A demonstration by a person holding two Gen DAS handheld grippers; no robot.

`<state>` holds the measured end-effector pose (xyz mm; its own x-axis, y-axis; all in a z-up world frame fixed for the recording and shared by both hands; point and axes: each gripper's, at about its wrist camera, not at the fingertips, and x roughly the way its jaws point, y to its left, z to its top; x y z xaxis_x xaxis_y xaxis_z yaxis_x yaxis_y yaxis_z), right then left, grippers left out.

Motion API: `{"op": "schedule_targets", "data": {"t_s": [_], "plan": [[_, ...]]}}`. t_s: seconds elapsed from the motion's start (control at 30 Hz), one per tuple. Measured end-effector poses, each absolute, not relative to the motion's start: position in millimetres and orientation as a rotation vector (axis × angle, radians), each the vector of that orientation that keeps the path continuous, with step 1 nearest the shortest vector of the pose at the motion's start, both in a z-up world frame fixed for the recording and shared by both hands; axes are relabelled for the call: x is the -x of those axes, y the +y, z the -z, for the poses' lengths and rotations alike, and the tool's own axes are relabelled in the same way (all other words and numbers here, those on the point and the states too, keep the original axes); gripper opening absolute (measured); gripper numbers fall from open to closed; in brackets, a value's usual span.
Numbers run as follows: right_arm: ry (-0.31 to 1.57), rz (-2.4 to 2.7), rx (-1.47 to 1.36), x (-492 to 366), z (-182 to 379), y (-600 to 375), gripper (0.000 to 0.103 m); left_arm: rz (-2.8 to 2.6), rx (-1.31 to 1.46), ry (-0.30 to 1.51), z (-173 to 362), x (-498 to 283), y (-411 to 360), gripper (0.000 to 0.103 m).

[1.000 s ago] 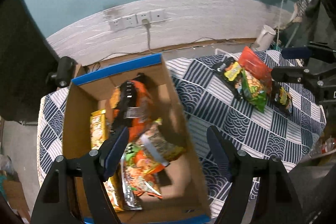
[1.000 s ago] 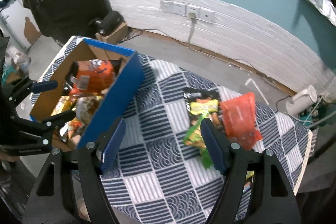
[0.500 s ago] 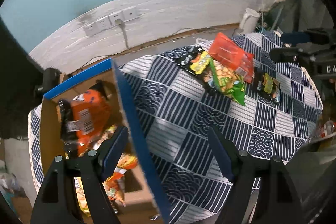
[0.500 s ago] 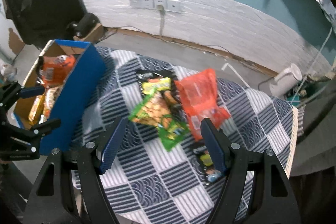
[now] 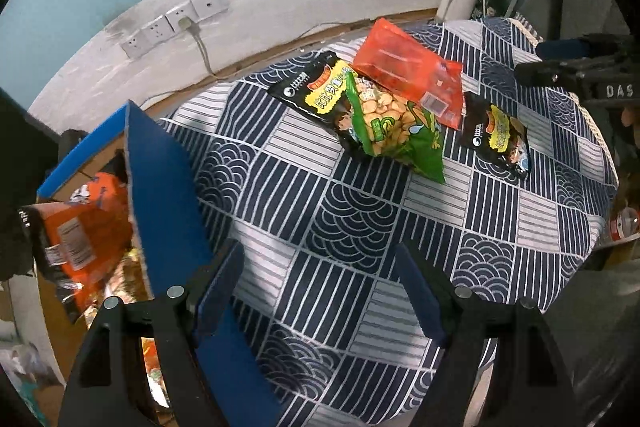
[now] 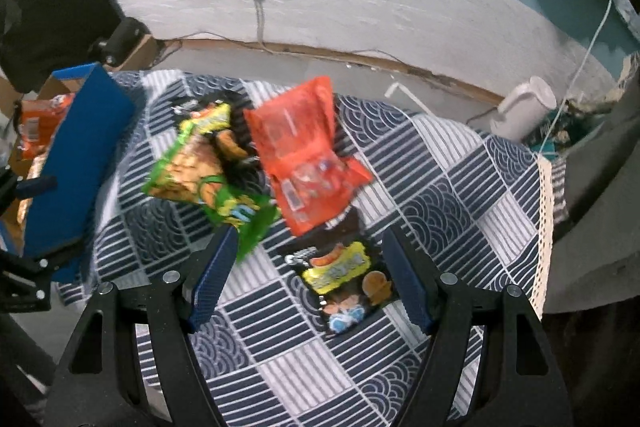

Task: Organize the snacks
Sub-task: 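Move both tools back over the remaining snack pile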

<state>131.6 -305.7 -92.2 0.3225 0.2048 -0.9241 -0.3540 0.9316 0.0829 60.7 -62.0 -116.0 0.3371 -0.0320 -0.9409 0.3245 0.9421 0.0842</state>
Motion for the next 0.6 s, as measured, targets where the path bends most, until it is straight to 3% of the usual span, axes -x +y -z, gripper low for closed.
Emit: {"op": "schedule_targets", "data": {"t_s": [0.6], "plan": [[1.231,-0.362,0.176,-170.5,164.8,-282.1,0.075,0.168,-0.210,1.269,160.0,-110.3,-73.9,0.080]]}}
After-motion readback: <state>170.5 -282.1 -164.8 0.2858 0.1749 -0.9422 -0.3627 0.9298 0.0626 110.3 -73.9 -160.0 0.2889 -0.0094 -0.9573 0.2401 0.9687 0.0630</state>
